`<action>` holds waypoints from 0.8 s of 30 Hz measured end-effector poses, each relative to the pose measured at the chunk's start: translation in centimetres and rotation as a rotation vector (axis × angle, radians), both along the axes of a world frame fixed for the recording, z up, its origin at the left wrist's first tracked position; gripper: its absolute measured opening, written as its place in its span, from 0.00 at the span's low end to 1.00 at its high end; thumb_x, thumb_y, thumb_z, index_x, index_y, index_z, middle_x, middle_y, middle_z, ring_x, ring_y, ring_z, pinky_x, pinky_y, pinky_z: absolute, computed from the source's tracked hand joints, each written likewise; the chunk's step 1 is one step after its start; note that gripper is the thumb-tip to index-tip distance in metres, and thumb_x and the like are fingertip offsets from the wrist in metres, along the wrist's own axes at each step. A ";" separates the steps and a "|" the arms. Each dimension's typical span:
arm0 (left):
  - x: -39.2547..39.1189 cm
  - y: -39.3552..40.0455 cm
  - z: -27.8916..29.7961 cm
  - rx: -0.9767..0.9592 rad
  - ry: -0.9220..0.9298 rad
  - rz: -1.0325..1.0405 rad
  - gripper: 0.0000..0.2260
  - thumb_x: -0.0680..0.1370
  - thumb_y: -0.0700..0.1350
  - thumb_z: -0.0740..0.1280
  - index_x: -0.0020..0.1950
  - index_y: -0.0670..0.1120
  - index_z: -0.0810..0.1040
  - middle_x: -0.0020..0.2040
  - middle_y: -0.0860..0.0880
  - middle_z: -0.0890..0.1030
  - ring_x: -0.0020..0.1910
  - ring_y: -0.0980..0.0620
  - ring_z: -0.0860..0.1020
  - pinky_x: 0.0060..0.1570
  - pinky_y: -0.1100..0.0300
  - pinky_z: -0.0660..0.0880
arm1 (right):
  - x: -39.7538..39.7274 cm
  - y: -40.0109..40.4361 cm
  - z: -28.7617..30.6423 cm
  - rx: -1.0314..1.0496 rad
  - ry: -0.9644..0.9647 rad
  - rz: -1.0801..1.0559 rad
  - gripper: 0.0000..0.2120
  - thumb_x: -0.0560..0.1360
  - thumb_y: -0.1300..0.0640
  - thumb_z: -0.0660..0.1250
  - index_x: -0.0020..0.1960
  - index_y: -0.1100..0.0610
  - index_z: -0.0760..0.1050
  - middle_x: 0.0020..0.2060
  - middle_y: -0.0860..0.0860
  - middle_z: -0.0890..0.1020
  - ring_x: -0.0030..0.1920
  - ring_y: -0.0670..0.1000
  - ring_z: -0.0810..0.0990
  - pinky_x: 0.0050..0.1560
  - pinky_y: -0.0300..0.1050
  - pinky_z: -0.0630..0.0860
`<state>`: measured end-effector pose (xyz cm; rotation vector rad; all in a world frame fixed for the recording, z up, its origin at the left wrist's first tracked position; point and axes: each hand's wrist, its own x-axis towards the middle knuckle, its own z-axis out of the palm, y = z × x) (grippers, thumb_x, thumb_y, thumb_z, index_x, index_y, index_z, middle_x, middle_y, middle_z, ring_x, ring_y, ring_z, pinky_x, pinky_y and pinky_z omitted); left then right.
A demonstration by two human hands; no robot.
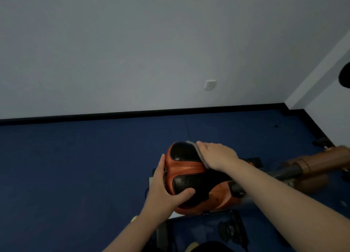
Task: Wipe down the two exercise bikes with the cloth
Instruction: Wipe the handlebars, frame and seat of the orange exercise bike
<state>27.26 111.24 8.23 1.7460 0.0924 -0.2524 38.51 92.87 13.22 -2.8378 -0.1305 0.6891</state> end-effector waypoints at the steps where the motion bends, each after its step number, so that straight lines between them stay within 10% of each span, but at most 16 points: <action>1: 0.0 0.0 -0.1 -0.002 0.000 -0.005 0.54 0.59 0.64 0.80 0.73 0.73 0.46 0.68 0.62 0.68 0.61 0.61 0.77 0.61 0.55 0.77 | 0.6 -0.1 0.4 -0.039 0.065 -0.016 0.17 0.82 0.52 0.49 0.68 0.55 0.64 0.63 0.57 0.75 0.60 0.60 0.75 0.57 0.59 0.74; 10: 1.0 0.7 0.2 0.105 0.000 -0.056 0.51 0.56 0.65 0.80 0.69 0.72 0.50 0.71 0.60 0.62 0.67 0.54 0.71 0.64 0.49 0.74 | -1.4 3.7 0.6 0.267 -0.123 0.016 0.19 0.82 0.41 0.45 0.69 0.43 0.64 0.66 0.49 0.72 0.62 0.56 0.74 0.57 0.55 0.71; 15: 2.3 1.1 0.8 0.272 -0.082 -0.144 0.56 0.53 0.71 0.77 0.67 0.76 0.39 0.70 0.72 0.48 0.73 0.59 0.55 0.72 0.52 0.62 | 0.1 0.7 0.8 -0.037 0.049 -0.014 0.18 0.82 0.52 0.46 0.67 0.54 0.65 0.62 0.58 0.76 0.59 0.61 0.75 0.57 0.59 0.73; 20: 2.5 0.9 1.1 0.320 -0.125 -0.160 0.46 0.54 0.68 0.77 0.65 0.68 0.54 0.63 0.65 0.62 0.66 0.59 0.63 0.63 0.62 0.66 | -2.6 5.8 -0.1 0.251 -0.331 0.208 0.19 0.82 0.41 0.48 0.70 0.38 0.64 0.72 0.44 0.66 0.70 0.52 0.64 0.64 0.57 0.63; 24: 3.3 2.0 1.7 0.314 -0.070 -0.286 0.64 0.52 0.72 0.77 0.74 0.68 0.36 0.71 0.66 0.51 0.72 0.60 0.55 0.72 0.52 0.61 | -1.4 0.8 0.1 0.186 -0.102 -0.051 0.18 0.83 0.43 0.47 0.69 0.43 0.66 0.67 0.47 0.74 0.64 0.53 0.74 0.57 0.52 0.71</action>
